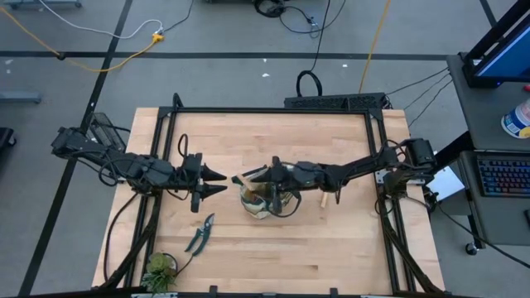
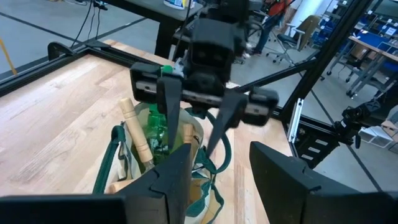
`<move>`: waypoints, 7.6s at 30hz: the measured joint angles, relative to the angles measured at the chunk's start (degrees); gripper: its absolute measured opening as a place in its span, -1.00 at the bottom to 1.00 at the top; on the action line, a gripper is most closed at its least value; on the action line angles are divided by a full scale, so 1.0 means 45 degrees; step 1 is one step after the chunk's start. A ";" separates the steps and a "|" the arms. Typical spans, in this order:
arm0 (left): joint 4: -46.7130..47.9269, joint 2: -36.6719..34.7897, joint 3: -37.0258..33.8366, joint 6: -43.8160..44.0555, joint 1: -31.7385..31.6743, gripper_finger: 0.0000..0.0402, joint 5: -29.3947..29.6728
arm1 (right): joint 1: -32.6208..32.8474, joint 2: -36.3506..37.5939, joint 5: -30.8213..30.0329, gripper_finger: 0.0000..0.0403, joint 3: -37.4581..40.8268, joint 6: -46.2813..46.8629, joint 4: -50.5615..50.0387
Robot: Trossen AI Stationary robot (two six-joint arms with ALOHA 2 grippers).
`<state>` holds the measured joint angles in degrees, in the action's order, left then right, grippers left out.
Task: Pick & Place Garden tools in Gardening bag
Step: Put the top hand rake into the gardening bag
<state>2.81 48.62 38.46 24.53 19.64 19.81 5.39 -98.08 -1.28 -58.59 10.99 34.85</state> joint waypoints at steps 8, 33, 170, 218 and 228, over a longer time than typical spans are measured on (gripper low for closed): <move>0.0005 0.0000 0.0000 -0.0004 0.0000 -0.17 0.0001 | 0.0139 0.0005 -0.0560 0.03 -0.3901 -0.1458 -0.7219; 0.0497 0.0000 -0.0005 -0.0422 0.0000 -0.17 0.0188 | -0.0520 -0.0328 -0.0599 0.11 -0.5466 -0.0256 -0.9686; 0.1710 0.0000 -0.0005 0.0608 -0.0012 -0.17 0.0274 | -0.1327 -0.2288 0.0777 -0.65 -0.6441 0.3142 -0.6386; 0.1797 0.0000 -0.0005 0.0384 -0.0024 -0.17 0.0631 | -0.1514 -0.2312 -0.0325 -0.64 -0.5102 0.2038 -0.4095; 0.1797 0.0000 -0.0001 0.0535 -0.0024 -0.17 0.0631 | -0.1511 -0.2312 -0.0321 -0.48 -0.5056 0.2012 -0.3979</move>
<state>10.90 48.62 38.45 26.94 19.53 22.65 -1.41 -108.49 -2.72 -81.34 20.04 16.94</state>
